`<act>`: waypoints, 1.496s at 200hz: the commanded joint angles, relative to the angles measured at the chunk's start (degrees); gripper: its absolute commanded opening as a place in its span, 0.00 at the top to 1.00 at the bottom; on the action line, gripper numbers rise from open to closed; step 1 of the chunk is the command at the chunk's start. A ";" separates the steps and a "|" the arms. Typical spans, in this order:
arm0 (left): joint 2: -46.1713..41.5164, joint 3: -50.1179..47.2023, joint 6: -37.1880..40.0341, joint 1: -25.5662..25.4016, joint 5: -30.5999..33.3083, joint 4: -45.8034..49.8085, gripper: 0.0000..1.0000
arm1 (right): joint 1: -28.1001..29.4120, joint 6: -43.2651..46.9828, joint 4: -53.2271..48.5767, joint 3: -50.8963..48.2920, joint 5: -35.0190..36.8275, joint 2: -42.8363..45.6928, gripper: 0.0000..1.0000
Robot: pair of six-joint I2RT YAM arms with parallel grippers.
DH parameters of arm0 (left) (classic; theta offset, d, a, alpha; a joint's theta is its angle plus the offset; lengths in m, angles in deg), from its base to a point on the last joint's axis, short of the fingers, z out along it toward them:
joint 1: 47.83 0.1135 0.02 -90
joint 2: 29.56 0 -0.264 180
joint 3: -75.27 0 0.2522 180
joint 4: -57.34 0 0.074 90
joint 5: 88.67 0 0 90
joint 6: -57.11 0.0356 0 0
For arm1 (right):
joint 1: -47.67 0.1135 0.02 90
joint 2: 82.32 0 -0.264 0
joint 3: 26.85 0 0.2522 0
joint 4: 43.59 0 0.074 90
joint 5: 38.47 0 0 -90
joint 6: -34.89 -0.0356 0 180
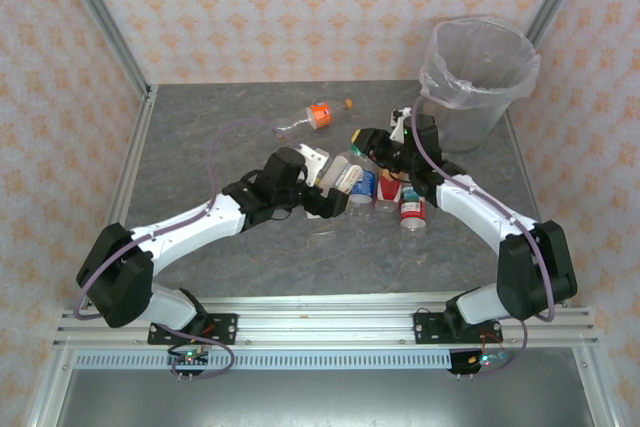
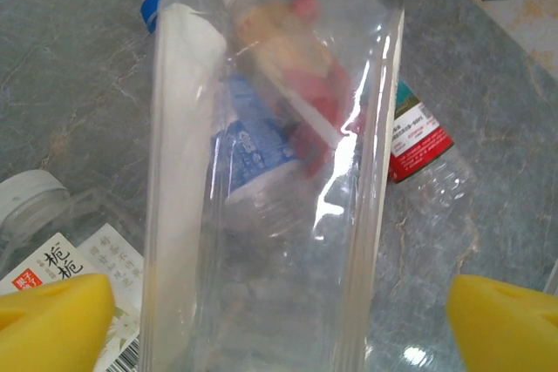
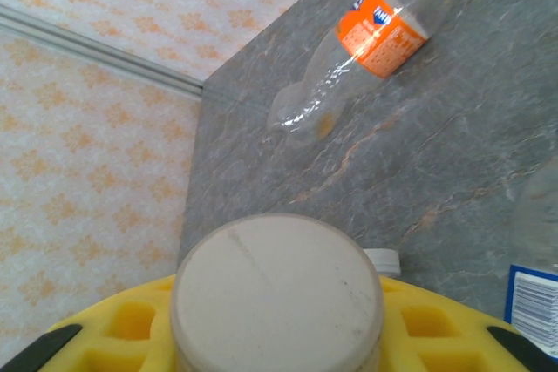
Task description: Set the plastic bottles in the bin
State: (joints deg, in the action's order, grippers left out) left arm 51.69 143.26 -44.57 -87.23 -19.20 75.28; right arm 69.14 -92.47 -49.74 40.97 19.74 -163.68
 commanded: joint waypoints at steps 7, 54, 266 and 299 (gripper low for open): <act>-4.06 -3.18 0.37 -0.24 1.90 -5.75 0.00 | -0.29 1.52 -0.24 1.43 5.22 3.03 1.00; -10.81 -9.43 -2.46 -0.07 16.55 -11.28 0.00 | -2.66 4.61 -3.87 3.45 8.63 4.77 1.00; -15.99 -15.31 -16.81 4.33 45.01 -2.80 0.00 | -14.00 25.62 -8.58 42.21 34.14 -1.70 1.00; -14.57 -14.60 -17.23 4.39 44.10 -2.52 0.00 | -14.17 32.18 0.93 42.88 42.41 -1.34 1.00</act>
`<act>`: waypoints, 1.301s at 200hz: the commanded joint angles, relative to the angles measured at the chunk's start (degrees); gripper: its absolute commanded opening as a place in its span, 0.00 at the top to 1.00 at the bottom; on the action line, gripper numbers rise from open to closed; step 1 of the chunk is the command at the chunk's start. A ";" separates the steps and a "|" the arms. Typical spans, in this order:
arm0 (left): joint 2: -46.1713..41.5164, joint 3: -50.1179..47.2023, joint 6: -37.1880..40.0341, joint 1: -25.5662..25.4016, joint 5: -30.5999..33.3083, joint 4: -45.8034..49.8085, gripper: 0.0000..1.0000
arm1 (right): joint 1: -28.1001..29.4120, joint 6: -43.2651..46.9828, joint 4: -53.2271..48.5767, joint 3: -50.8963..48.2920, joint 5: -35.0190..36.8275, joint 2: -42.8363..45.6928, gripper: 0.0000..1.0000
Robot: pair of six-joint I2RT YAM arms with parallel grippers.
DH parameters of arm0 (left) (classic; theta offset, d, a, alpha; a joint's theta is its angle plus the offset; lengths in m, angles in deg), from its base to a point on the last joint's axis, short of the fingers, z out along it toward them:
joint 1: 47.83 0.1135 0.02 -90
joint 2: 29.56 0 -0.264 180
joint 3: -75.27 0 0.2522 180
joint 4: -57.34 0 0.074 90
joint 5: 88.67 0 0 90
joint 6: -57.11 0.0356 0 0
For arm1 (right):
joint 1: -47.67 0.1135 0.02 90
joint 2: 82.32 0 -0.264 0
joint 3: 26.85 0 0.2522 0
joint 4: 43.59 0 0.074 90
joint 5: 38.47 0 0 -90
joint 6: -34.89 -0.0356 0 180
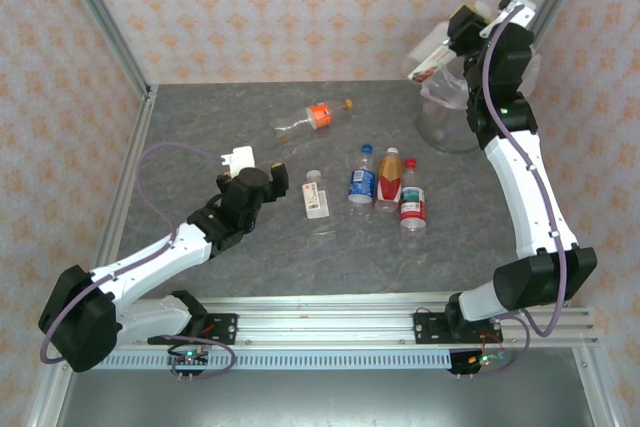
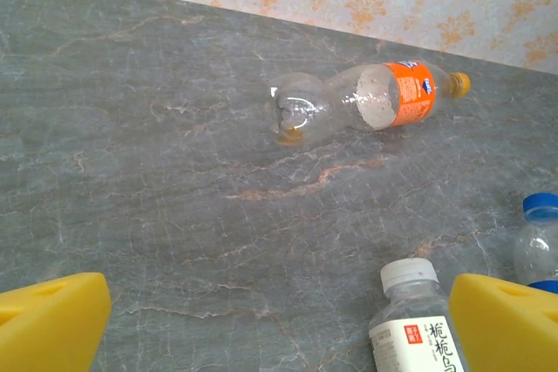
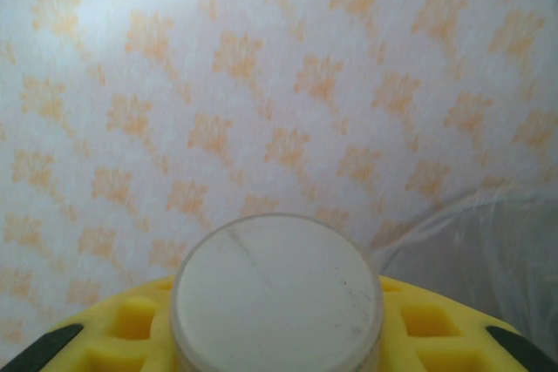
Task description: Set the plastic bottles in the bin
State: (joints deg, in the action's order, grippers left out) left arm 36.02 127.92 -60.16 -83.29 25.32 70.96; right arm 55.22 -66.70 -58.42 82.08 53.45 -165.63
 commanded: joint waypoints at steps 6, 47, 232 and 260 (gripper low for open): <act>1.27 0.85 -1.67 0.40 -0.43 1.81 0.00 | -0.34 7.60 10.85 1.83 9.29 0.69 1.00; 2.68 1.86 -1.85 0.48 -0.94 2.16 0.00 | -0.61 16.24 15.54 1.81 14.99 -0.54 1.00; 3.52 1.98 -3.03 0.48 -1.76 3.59 0.00 | -4.61 21.73 -10.89 24.39 33.01 -28.28 0.86; 3.54 1.50 -3.04 0.49 -1.69 3.57 0.00 | -5.53 16.71 -29.75 41.33 33.93 -39.16 0.88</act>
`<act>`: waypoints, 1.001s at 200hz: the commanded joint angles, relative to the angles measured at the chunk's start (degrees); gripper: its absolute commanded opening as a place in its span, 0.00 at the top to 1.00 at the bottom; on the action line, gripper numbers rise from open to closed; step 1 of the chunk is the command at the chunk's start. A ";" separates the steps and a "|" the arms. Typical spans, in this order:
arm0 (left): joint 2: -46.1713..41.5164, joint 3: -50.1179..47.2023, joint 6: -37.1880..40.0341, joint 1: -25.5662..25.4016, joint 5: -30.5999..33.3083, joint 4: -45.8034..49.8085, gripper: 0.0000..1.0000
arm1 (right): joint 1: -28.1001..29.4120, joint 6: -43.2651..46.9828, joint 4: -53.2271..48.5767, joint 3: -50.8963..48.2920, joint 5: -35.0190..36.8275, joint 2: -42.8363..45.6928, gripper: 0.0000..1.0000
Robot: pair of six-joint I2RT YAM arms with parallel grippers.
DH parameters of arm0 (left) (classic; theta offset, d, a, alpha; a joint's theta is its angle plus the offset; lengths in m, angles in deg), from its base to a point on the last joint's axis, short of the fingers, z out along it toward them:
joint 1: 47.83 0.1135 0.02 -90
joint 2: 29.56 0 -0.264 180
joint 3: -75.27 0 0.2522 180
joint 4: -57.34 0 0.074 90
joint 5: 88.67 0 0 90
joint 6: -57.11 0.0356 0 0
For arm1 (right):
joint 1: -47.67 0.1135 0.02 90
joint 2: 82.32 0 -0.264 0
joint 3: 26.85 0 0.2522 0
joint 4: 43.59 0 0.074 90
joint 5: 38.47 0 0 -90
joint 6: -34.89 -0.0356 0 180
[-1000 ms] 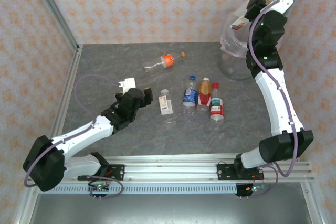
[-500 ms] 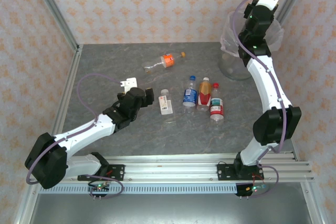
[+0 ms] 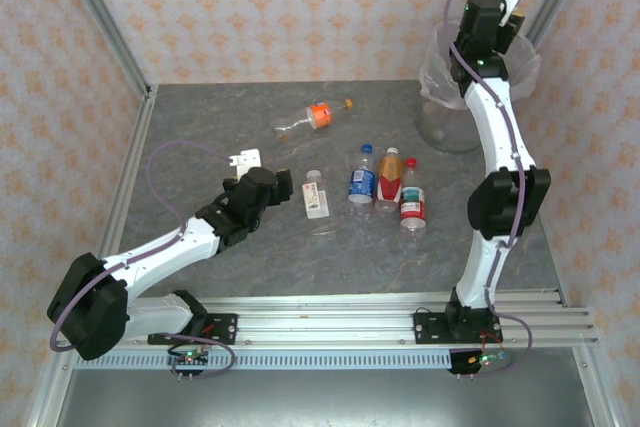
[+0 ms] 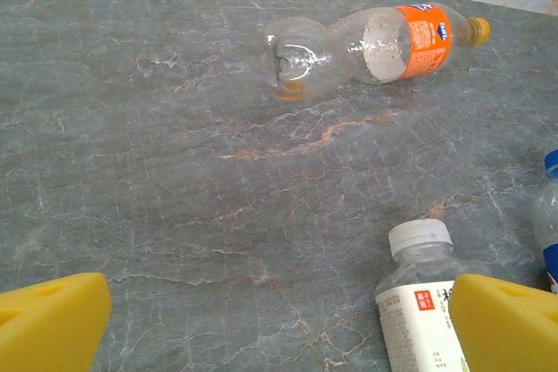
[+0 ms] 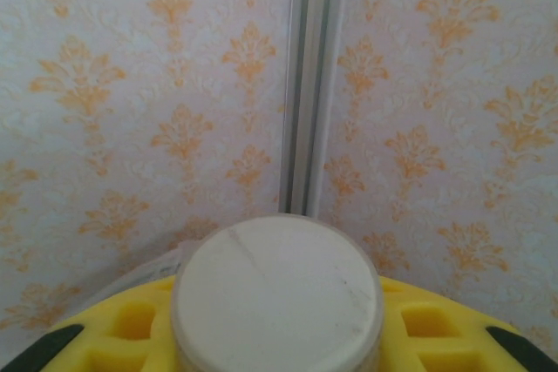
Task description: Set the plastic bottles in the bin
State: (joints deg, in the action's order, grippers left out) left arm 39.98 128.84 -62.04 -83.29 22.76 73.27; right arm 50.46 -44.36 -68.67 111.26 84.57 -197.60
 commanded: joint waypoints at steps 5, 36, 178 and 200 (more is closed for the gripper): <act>-0.34 0.46 -1.16 0.48 1.02 1.17 0.00 | -0.74 -5.88 -22.58 16.00 3.21 -9.54 0.88; -0.08 0.44 -1.17 0.66 1.05 1.16 0.00 | -0.77 -7.21 -45.73 54.26 4.30 -30.27 0.91; -0.74 0.07 -1.18 1.01 0.74 1.43 0.00 | -0.92 -10.57 -50.35 57.31 -2.01 -29.13 0.01; -0.81 -0.09 -1.17 1.02 0.81 1.36 0.00 | -0.89 -10.94 -50.74 57.31 -2.39 -28.12 0.01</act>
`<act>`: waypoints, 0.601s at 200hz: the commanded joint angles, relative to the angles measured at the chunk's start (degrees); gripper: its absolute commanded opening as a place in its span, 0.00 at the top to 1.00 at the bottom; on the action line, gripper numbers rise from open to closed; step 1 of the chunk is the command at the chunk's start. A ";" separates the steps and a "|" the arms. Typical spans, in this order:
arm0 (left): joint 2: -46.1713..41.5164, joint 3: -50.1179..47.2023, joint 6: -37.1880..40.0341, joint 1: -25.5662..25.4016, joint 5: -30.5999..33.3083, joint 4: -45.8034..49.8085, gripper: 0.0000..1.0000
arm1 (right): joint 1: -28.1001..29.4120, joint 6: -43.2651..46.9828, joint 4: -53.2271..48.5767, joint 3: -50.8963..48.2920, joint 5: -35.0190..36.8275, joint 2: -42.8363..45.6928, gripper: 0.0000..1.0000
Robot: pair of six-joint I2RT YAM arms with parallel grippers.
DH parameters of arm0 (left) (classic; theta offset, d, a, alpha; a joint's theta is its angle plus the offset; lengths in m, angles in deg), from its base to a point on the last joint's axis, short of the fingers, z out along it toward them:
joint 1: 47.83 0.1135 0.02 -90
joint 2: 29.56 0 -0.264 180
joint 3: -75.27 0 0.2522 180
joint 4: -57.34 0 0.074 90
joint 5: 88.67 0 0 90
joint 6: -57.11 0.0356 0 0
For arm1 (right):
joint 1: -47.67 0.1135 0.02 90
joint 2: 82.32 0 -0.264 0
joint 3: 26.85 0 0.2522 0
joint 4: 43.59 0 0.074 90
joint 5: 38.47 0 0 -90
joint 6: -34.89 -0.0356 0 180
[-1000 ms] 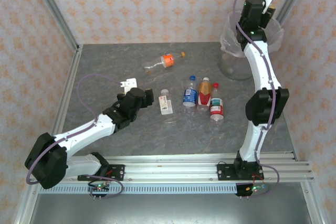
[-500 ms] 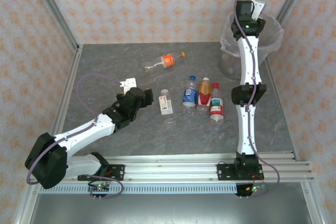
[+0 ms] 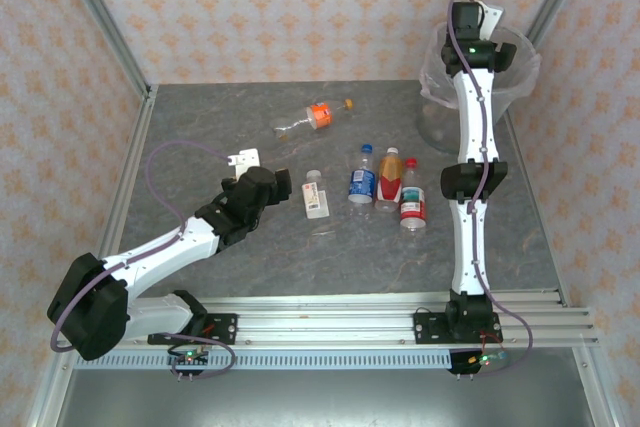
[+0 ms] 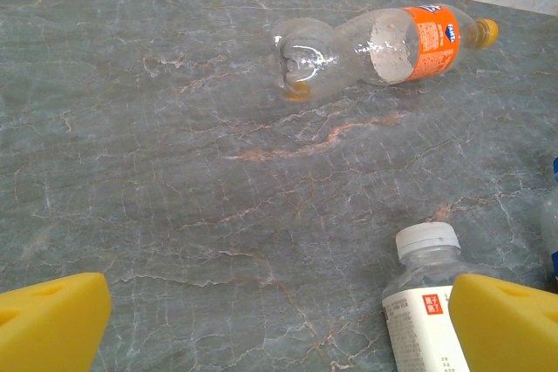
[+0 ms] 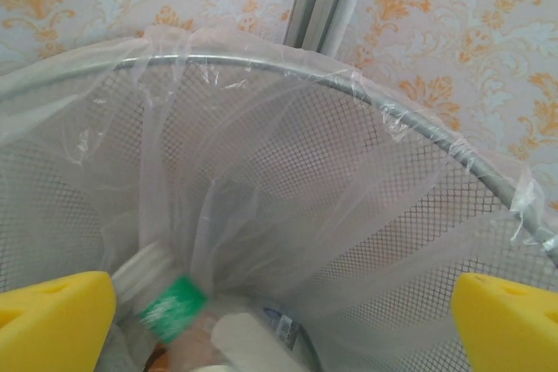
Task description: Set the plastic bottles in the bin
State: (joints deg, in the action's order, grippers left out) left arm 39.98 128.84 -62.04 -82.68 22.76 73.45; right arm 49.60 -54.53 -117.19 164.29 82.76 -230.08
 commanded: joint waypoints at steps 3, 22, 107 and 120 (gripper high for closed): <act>-0.82 -0.15 -1.18 0.40 0.81 1.22 0.00 | -0.04 -0.78 -2.22 4.26 -0.75 4.55 0.01; -0.92 -0.26 -1.17 0.41 0.82 1.02 0.00 | -0.09 -0.90 -2.16 4.29 -2.13 5.41 0.01; -0.90 -0.39 -1.14 0.47 0.48 0.30 0.00 | 2.49 -1.13 -1.79 4.29 -15.78 12.37 0.01; -0.90 -0.51 -1.14 0.38 0.50 0.08 0.00 | 3.50 -1.16 -1.45 4.27 -18.72 13.73 0.01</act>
State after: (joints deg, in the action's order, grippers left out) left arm 39.98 128.84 -62.04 -82.64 22.76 73.43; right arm 51.05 -55.34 -118.46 164.29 71.24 -221.58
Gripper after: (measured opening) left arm 0.999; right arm 0.991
